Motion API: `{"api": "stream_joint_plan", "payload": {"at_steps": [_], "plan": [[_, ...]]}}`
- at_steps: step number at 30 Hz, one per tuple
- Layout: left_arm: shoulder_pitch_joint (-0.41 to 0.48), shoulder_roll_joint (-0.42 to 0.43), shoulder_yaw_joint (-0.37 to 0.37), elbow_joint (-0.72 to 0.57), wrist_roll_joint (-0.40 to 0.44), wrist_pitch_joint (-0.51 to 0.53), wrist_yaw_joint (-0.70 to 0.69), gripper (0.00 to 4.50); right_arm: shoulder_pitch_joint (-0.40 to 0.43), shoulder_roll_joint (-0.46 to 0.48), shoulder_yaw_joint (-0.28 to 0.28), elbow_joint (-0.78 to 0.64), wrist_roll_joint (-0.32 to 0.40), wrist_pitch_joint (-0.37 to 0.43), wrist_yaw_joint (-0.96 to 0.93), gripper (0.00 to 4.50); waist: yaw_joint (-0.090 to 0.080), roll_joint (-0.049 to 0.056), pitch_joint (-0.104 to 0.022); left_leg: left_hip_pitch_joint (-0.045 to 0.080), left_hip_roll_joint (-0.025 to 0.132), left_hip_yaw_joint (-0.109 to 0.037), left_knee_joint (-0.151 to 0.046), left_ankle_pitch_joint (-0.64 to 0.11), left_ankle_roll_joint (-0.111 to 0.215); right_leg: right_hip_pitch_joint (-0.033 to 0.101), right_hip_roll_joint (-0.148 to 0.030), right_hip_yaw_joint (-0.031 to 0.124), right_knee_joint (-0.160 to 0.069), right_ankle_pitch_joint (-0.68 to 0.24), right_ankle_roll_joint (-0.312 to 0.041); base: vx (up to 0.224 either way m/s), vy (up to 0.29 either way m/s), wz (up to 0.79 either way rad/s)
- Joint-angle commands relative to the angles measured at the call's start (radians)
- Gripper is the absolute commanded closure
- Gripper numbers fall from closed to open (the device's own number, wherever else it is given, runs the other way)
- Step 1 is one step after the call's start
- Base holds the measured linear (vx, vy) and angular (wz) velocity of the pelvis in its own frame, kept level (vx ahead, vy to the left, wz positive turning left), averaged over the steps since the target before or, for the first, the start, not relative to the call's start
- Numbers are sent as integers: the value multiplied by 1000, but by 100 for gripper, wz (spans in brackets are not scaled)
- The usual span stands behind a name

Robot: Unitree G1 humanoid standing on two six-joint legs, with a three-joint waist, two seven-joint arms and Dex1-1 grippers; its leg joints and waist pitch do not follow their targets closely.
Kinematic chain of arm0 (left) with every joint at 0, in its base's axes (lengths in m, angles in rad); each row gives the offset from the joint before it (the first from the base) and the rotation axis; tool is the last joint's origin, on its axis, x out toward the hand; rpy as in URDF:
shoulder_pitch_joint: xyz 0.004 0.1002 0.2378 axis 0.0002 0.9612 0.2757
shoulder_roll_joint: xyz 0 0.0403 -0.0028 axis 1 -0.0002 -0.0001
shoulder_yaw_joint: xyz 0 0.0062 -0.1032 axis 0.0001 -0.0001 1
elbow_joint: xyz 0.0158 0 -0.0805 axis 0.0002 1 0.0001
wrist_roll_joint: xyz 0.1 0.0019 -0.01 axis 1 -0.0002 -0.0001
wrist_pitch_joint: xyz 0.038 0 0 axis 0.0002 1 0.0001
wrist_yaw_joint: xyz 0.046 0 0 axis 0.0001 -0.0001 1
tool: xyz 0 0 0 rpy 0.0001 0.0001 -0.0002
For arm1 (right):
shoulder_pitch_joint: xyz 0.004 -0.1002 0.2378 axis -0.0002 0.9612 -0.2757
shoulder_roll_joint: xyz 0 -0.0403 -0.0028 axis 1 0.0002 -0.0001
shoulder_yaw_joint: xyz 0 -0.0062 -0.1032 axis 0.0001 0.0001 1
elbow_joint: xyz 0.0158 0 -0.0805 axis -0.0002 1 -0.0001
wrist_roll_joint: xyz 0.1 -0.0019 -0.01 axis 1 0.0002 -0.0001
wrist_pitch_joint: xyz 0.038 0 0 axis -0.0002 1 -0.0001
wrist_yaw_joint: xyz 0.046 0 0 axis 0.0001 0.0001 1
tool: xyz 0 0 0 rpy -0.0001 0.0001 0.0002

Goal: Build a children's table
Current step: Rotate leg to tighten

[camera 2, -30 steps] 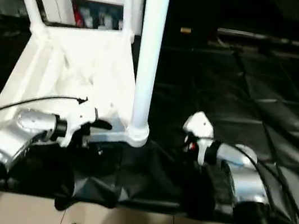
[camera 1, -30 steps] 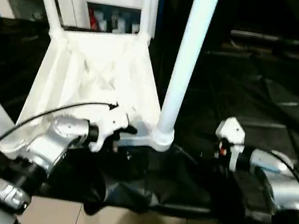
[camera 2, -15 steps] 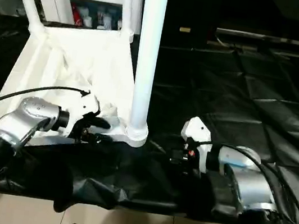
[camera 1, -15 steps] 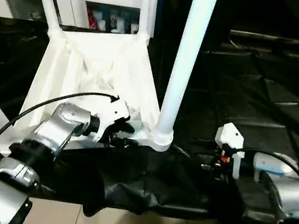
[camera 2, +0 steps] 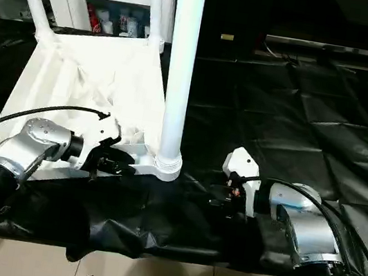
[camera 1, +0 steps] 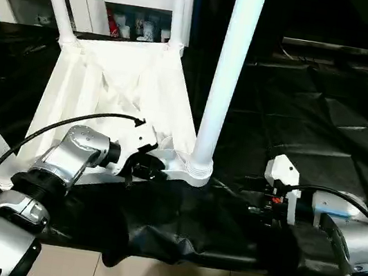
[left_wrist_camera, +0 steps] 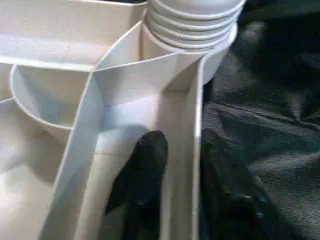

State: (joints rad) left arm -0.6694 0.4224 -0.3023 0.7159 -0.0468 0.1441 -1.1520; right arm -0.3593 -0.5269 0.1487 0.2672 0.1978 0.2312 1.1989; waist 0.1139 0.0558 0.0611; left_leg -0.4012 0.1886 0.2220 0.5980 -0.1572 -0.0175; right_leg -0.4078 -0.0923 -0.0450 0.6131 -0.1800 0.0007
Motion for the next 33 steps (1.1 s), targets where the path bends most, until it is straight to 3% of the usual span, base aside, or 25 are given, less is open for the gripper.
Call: {"api": "stream_joint_plan", "payload": {"at_steps": [1, 8, 13, 17, 21, 26, 31, 33], "plan": [[2, 9, 11, 13, 2, -3, 2, 372, -11, -13, 8, -23, -4, 4, 6, 127, 4, -11, -76, 34, 45, -36, -71, -291, 12, 37, -59, 31, -75, -237, -230, 0, 0, 0], [4, 3, 22, 31, 0, -23, -6, 431, -26, -1, 5, -9, 0, 10, -11, 127, 4, -13, -75, 34, 45, -37, -73, -303, 5, 35, -59, 31, -78, -273, -218, 0, 0, 0], [16, -18, 23, 14, -9, -43, -16, 450, -48, 71, -30, 26, 26, 11, -88, 69, -2, -10, -77, 37, 45, -36, -72, -302, 0, 32, -58, 31, -76, -252, -225, 0, 0, 0], [35, -89, 1, -43, -33, -69, -37, 450, -63, 105, 5, 81, -42, -84, -148, 40, 4, -12, -81, 36, 46, -34, -68, -261, 9, 33, -59, 31, -70, -186, -241, 0, 0, 0], [37, -112, -11, -51, -32, -74, -43, 450, -81, 117, 18, 118, -76, -116, -184, 40, 9, -11, -80, 37, 43, -32, -67, -256, 20, 33, -59, 32, -74, -212, -232, 0, 0, 0], [42, -134, -36, -61, -14, -85, -48, 450, -112, 145, 27, 169, -96, -165, -198, 40, 20, -12, -77, 41, 47, -35, -73, -305, 5, 28, -62, 35, -81, -301, -196, 0, 0, 0], [43, -142, -33, -62, -1, -85, -43, 450, -129, 152, 31, 204, -96, -196, -199, 40, 19, -14, -78, 41, 47, -36, -75, -306, 2, 28, -61, 35, -80, -292, -191, 0, 0, 0], [43, -142, -32, -60, 2, -87, -40, 450, -134, 155, 27, 218, -96, -203, -198, 67, 19, -14, -78, 39, 46, -36, -73, -295, 7, 29, -60, 36, -78, -274, -195, 0, 0, 0]]}}
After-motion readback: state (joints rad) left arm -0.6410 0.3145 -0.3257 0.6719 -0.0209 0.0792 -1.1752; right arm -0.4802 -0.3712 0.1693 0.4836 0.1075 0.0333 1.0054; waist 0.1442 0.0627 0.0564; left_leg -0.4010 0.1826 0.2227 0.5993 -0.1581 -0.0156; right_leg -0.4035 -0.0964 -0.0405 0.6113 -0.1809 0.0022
